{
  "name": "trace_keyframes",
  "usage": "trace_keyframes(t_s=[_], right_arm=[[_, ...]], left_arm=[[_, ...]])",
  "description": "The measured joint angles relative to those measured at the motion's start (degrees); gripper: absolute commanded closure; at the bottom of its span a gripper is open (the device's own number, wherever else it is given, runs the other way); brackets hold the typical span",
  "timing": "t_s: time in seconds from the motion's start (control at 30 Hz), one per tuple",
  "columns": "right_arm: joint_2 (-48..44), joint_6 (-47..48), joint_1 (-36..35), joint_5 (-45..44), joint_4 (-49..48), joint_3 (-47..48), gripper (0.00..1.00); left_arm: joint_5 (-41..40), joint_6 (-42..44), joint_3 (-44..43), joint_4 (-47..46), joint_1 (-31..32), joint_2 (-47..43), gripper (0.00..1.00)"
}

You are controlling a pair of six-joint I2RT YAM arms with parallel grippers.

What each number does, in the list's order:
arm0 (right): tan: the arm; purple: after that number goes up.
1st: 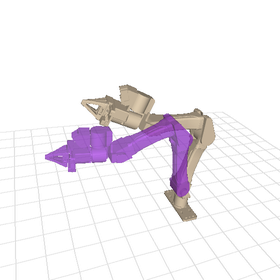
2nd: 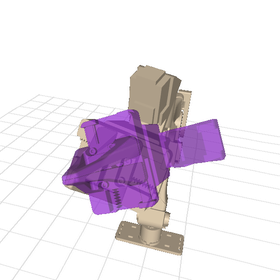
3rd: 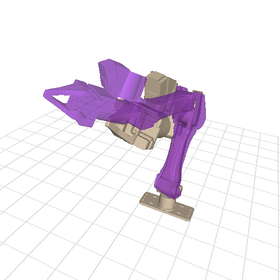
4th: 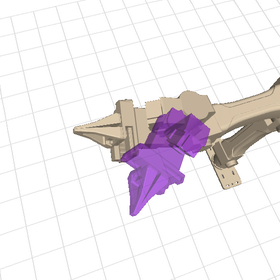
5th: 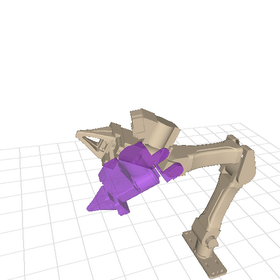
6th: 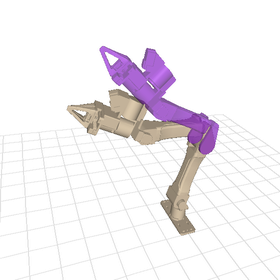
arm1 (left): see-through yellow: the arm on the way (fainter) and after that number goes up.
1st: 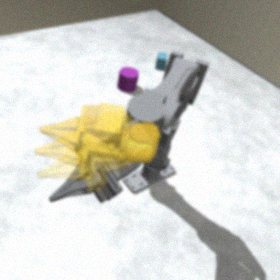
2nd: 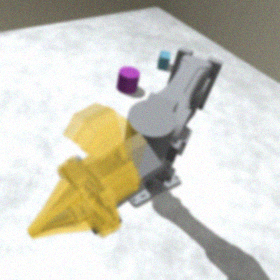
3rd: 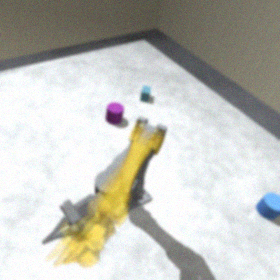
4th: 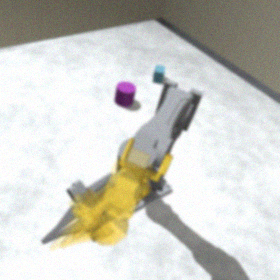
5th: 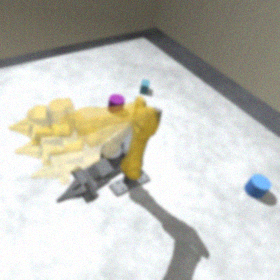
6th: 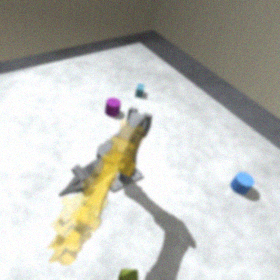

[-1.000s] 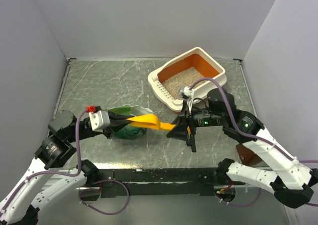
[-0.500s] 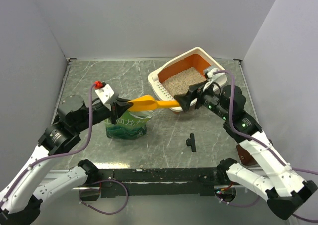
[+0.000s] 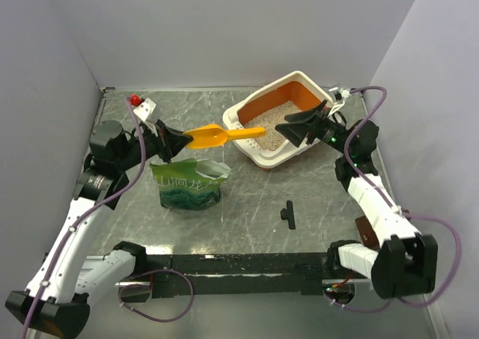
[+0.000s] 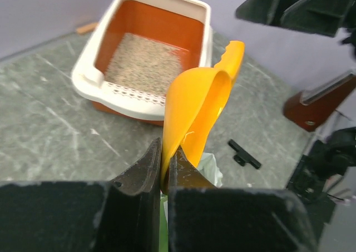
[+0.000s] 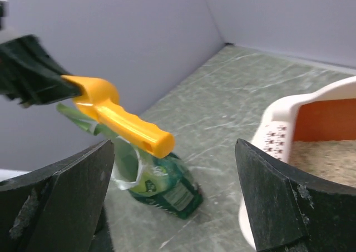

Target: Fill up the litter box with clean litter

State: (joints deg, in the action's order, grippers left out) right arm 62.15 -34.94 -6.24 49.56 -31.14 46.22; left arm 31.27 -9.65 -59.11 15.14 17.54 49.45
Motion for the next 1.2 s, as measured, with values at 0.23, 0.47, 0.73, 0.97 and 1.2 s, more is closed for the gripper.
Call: trace_keyframes(t_s=[0.23, 0.47, 0.73, 0.97, 1.2], right_arm=[[10.49, -13.99, 0.96, 11.89, -21.31, -2.10, 0.05], [11.23, -16.57, -0.70, 17.46, -28.02, -1.60, 0.05], [11.15, -12.02, -7.43, 19.28, -23.43, 1.53, 0.08], [10.95, -8.55, -9.66, 19.04, -18.97, 1.90, 0.12], [10.82, -7.65, -9.86, 18.84, -18.23, 1.90, 0.23]], left_arm=[[12.92, -8.55, 1.75, -6.43, -5.18, 4.17, 0.99], [18.36, -12.15, 1.75, -7.61, -5.75, 6.29, 0.99], [19.10, -12.57, 1.64, -7.28, -5.75, 6.67, 0.99], [19.08, -12.57, 1.64, -7.17, -5.75, 6.64, 0.99], [19.30, -12.74, 1.62, -7.21, -5.75, 6.64, 0.99]])
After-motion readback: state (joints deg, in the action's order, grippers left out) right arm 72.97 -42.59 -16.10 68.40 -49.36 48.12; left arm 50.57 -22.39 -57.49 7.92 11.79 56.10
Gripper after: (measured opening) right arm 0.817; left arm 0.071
